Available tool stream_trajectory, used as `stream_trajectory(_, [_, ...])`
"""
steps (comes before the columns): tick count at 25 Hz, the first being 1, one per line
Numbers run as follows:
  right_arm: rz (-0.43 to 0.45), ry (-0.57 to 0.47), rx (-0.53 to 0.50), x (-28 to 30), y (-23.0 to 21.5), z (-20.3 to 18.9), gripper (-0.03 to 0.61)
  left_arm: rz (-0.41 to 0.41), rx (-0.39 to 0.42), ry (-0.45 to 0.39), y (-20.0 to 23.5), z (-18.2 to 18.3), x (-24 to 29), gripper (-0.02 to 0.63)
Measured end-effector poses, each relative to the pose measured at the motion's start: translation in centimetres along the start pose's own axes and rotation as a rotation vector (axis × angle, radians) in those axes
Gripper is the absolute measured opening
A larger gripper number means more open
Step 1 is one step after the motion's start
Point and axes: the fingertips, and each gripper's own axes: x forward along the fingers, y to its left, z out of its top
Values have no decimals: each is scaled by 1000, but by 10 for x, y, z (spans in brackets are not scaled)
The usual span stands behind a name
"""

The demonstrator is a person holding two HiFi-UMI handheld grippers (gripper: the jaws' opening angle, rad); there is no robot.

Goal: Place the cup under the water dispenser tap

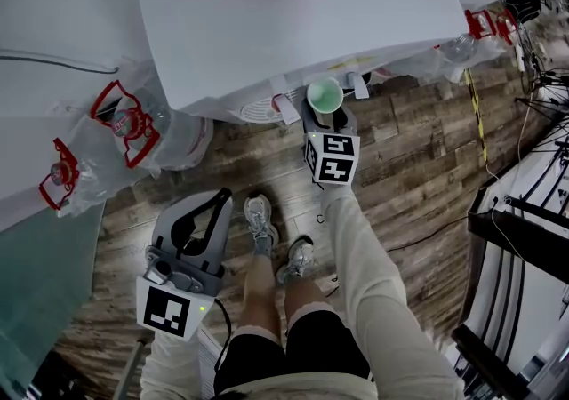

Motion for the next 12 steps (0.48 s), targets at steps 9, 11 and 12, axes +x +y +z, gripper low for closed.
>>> stream_trajectory(9, [4,26,0,11,1,-4,236,12,-2,0,6,-2,-1,5])
stream_trajectory(11, [10,33,-2,11,1,-3,236,12,-4,3,5,-3,-1,5])
stream_trajectory(12, [11,39,-3,11,2,-3,236,11,-6,3,5,-3,-1,5])
